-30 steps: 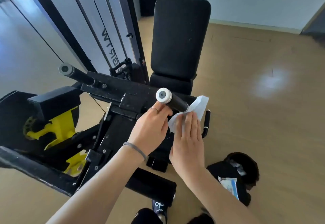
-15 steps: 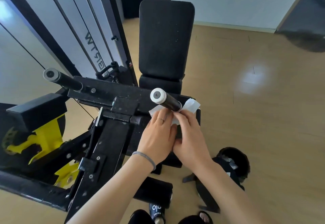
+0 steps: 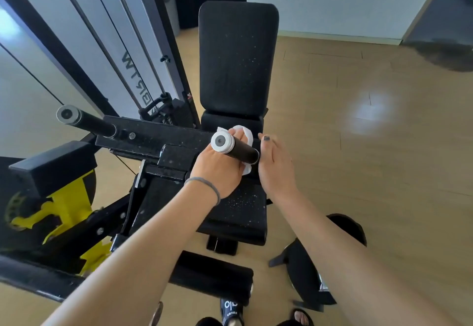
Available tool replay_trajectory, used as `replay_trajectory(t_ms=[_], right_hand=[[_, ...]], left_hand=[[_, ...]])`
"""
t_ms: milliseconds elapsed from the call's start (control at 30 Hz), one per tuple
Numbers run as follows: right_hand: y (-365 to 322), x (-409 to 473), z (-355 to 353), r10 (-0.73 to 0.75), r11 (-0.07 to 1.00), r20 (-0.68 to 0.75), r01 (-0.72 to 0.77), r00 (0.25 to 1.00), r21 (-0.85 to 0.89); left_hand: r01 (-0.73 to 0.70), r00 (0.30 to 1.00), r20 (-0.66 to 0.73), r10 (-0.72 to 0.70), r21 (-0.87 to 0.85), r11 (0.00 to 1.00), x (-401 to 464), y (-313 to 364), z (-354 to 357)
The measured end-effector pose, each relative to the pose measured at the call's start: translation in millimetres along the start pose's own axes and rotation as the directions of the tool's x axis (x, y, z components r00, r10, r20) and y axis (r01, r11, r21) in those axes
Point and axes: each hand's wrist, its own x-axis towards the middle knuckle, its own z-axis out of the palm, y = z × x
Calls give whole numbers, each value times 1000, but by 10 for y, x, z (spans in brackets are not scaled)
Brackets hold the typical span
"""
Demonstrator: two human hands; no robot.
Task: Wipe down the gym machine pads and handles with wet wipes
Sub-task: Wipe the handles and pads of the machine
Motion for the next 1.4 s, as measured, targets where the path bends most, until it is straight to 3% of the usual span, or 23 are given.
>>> replay_trajectory(t_ms=[167, 300, 400, 500, 700, 1033, 1300, 1400], right_hand=[[46, -15, 183, 6, 997, -125, 4, 992, 82], [28, -1, 244, 43, 993, -194, -21, 980, 117], [28, 15, 284, 56, 995, -258, -33, 964, 93], [17, 15, 277, 131, 983, -275, -88, 952, 164], [36, 81, 130, 369, 848, -103, -289, 924, 445], [-43, 87, 213, 373, 870, -149, -290, 916, 399], [-59, 38, 270, 306, 926, -207, -240, 929, 292], [-65, 49, 290, 289, 940, -230, -231, 929, 250]], left_hand=[[-224, 970, 122, 212, 90, 971, -155, -226, 0], [-223, 964, 99, 247, -211, 952, 6, -367, -68], [-175, 952, 150, 269, -453, 874, 229, -336, -124], [-105, 951, 187, 246, -554, 826, 295, -342, -124], [-98, 947, 202, 249, -557, 825, 184, -432, -377], [-167, 955, 164, 248, -396, 903, 320, -402, -163], [-102, 958, 255, 129, -118, 988, 145, -1481, -208], [-118, 962, 215, 169, -232, 966, 190, -1124, -211]])
